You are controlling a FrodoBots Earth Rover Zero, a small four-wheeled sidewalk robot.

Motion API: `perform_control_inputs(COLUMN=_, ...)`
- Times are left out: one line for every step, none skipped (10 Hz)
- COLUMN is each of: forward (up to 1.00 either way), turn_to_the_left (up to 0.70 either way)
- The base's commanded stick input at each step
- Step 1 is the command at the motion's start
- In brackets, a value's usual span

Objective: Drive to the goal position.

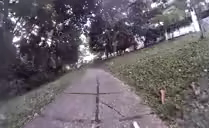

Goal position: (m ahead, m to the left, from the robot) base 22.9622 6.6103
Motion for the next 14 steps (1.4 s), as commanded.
perform_control_inputs(forward=0.70, turn_to_the_left=0.01)
perform_control_inputs(forward=0.70, turn_to_the_left=0.01)
perform_control_inputs(forward=0.70, turn_to_the_left=0.01)
perform_control_inputs(forward=0.70, turn_to_the_left=0.01)
perform_control_inputs(forward=0.70, turn_to_the_left=0.01)
perform_control_inputs(forward=0.70, turn_to_the_left=0.01)
perform_control_inputs(forward=0.70, turn_to_the_left=0.01)
perform_control_inputs(forward=0.70, turn_to_the_left=0.01)
perform_control_inputs(forward=0.70, turn_to_the_left=0.01)
perform_control_inputs(forward=0.70, turn_to_the_left=0.01)
perform_control_inputs(forward=0.70, turn_to_the_left=0.01)
perform_control_inputs(forward=0.70, turn_to_the_left=0.01)
perform_control_inputs(forward=0.70, turn_to_the_left=0.01)
perform_control_inputs(forward=0.70, turn_to_the_left=0.01)
